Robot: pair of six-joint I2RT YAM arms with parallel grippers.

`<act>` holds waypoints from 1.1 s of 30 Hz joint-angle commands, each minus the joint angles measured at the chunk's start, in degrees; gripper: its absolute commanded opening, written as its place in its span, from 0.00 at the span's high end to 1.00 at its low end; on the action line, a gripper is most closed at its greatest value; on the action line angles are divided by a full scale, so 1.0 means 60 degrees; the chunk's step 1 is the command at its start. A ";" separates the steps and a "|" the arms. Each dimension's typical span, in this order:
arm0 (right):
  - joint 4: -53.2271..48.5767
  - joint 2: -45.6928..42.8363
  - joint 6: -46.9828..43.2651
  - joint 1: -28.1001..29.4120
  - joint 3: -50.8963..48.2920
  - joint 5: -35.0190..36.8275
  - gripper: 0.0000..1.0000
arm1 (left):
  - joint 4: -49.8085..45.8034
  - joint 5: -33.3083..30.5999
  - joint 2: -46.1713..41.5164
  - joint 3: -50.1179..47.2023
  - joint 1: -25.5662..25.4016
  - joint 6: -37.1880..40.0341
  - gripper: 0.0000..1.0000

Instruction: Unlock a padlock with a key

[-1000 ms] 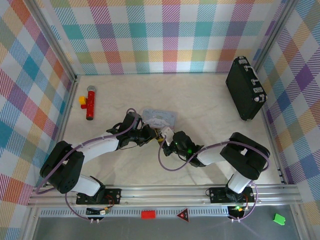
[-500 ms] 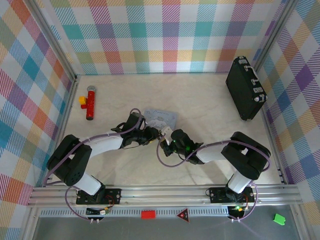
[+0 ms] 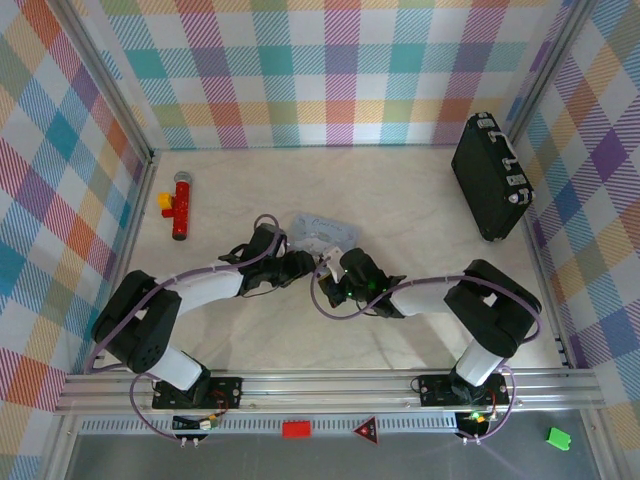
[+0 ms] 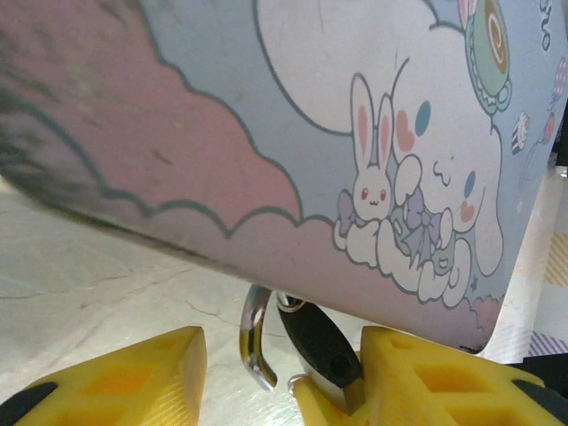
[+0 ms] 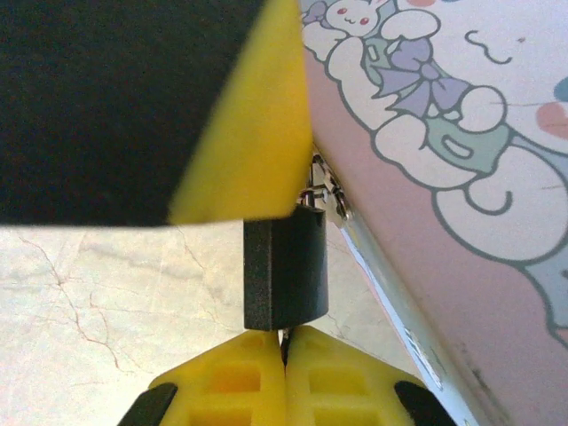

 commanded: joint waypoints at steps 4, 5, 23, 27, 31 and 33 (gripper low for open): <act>-0.1110 -0.0190 0.0294 -0.0153 0.0216 0.0181 1.00 | -0.1743 -0.1373 -0.0764 0.0428 0.0596 0.1205 0.50; -0.1188 -0.0232 0.0200 -0.0152 0.0179 0.0317 1.00 | -0.1816 -0.1393 -0.0753 0.0487 0.0681 0.1283 0.50; -0.1619 -0.0157 -0.1353 -0.0154 -0.0016 0.1358 1.00 | -0.1923 -0.1168 0.1397 0.2359 0.1053 0.1738 0.49; -0.1661 -0.0079 -0.1326 -0.0153 -0.0023 0.1532 1.00 | -0.2353 -0.1527 0.1903 0.2717 0.1047 0.1971 0.51; -0.1601 -0.0045 -0.1199 -0.0209 -0.0114 0.1858 1.00 | -0.2637 -0.2004 0.2030 0.2582 0.1059 0.2048 0.51; -0.1531 -0.0036 -0.1174 -0.0265 -0.0162 0.1810 1.00 | -0.2645 -0.2178 0.2007 0.2359 0.1054 0.2040 0.52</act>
